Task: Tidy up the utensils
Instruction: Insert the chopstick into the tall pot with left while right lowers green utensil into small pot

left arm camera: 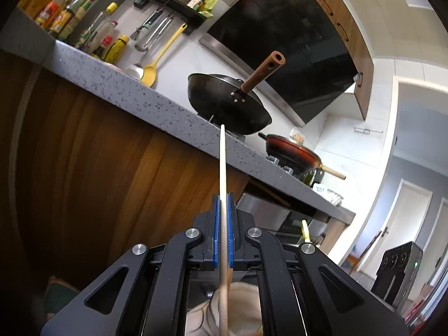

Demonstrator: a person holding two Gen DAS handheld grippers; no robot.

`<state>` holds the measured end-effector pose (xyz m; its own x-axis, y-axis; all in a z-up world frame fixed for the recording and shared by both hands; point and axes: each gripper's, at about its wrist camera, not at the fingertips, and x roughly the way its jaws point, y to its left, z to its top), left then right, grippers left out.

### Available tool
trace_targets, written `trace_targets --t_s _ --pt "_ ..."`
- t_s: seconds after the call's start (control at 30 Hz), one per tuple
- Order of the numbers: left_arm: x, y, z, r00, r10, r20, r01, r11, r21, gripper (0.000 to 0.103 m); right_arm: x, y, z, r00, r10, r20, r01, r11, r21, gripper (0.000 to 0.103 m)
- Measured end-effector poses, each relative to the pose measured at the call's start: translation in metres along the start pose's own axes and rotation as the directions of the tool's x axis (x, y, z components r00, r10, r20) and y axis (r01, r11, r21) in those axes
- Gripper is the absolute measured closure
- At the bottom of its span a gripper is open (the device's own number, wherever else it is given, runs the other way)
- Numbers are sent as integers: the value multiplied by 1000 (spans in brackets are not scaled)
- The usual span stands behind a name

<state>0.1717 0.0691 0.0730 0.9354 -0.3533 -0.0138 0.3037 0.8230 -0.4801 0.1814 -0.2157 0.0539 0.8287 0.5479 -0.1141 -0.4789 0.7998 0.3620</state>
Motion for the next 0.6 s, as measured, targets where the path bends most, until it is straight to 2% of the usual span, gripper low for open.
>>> trace_targets --t_s 0.27,0.6 --pt "6 0 -7 998 -39 58 40 999 -28 98 8 1 -7 1000 14 -15 -14 1000 3 93" --pt "2 -12 -16 996 -57 69 54 997 45 98 7 1 -12 1000 2 -21 -2 1000 -5 93"
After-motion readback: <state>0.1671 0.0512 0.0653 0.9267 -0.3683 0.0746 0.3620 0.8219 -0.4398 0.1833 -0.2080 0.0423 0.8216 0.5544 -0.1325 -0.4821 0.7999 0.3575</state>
